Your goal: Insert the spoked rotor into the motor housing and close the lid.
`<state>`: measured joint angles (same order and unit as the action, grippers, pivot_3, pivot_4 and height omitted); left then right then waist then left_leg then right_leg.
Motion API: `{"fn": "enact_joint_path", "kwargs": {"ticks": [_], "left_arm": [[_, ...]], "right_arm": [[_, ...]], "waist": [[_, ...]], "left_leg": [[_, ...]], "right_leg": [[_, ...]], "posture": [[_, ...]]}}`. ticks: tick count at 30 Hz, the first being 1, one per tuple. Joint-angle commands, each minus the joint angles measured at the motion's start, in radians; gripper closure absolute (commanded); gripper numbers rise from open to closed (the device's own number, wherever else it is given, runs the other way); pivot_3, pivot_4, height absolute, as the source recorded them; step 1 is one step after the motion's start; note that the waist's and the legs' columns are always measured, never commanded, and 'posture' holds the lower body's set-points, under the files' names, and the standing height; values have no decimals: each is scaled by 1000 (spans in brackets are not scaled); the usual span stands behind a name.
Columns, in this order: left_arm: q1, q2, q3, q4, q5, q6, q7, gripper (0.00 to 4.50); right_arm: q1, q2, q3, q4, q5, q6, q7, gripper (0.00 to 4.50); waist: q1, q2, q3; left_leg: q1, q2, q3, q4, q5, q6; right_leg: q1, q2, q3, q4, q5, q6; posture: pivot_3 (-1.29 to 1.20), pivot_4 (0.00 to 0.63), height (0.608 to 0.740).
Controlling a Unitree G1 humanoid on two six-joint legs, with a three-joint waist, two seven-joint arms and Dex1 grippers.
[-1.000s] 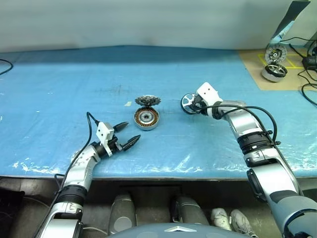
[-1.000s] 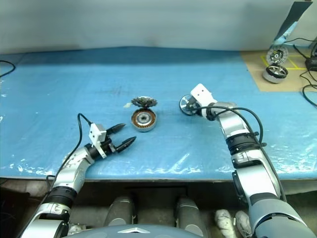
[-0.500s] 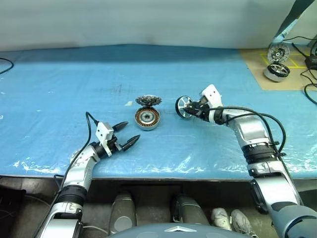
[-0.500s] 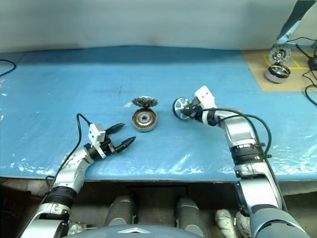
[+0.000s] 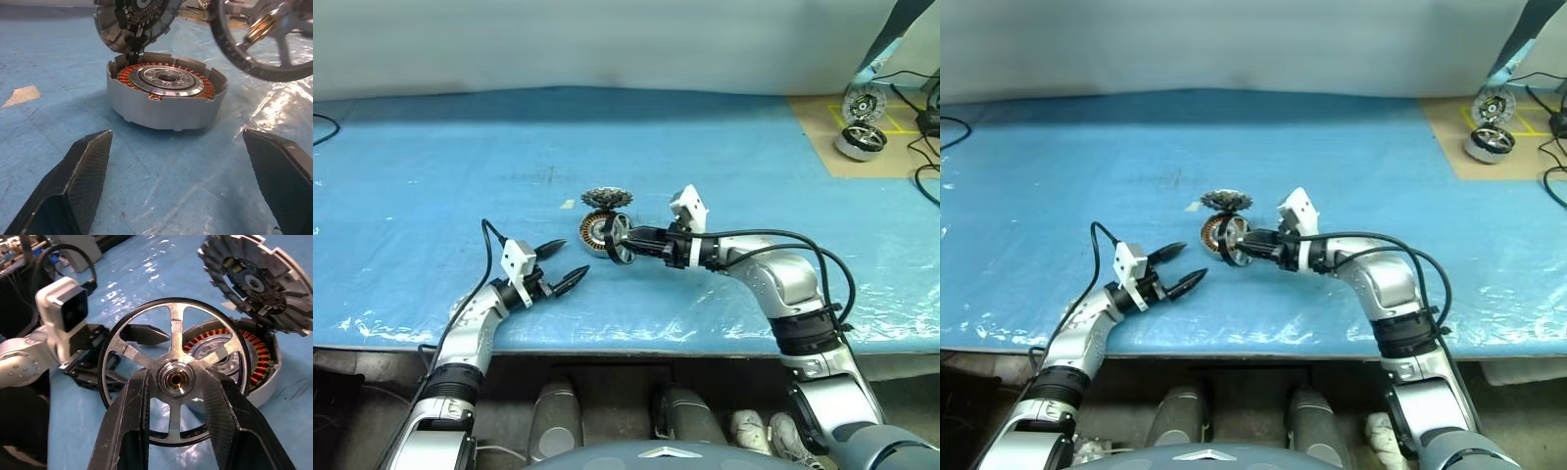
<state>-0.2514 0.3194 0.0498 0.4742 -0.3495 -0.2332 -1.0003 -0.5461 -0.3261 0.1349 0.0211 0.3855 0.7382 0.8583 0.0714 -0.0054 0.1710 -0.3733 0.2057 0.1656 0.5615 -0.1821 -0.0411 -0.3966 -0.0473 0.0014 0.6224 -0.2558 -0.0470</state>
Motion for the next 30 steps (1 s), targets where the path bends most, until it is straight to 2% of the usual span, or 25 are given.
{"fn": "enact_joint_path", "kwargs": {"ticks": [1, 11, 15, 23, 30], "left_arm": [[-1, 15, 13, -30, -6, 3, -5, 0], [-1, 6, 14, -5, 0, -11, -1, 0], [-14, -4, 10, -1, 4, -7, 8, 0], [-22, -17, -8, -86, 9, 50, 49, 0], [-20, -23, -18, -150, 15, 99, 81, 0]], "right_arm": [[-62, 28, 3, 59, -24, -71, -21, 3216], [-133, 65, 5, 160, -46, -131, -19, 3216], [-148, 75, -14, 125, -5, -100, 1, 3216], [-173, 95, -7, 141, -10, -110, -1, 3216], [-183, 112, 24, 259, -93, -185, -47, 3216]], "waist": [[-1, 0, 0], [-1, 0, 0], [-1, 0, 0], [0, 0, 0], [-1, 0, 0]], "left_leg": [[0, 0, 0, 0, 0, 0], [-3, 0, 0, 0, 0, 0], [-3, 0, 0, 0, 0, 0], [-3, 0, 0, 0, 0, 0], [-4, 0, 0, 0, 0, 0]], "right_leg": [[0, 0, 0, 0, 0, 0], [-3, 1, -1, 1, 2, 4], [-3, 1, -1, 2, 2, 4], [-3, 0, -1, 1, 3, 4], [-3, 0, -1, 1, 3, 4]], "posture": [[0, 150, 740], [0, 150, 740], [0, 150, 740], [0, 150, 740], [0, 150, 740]]}}
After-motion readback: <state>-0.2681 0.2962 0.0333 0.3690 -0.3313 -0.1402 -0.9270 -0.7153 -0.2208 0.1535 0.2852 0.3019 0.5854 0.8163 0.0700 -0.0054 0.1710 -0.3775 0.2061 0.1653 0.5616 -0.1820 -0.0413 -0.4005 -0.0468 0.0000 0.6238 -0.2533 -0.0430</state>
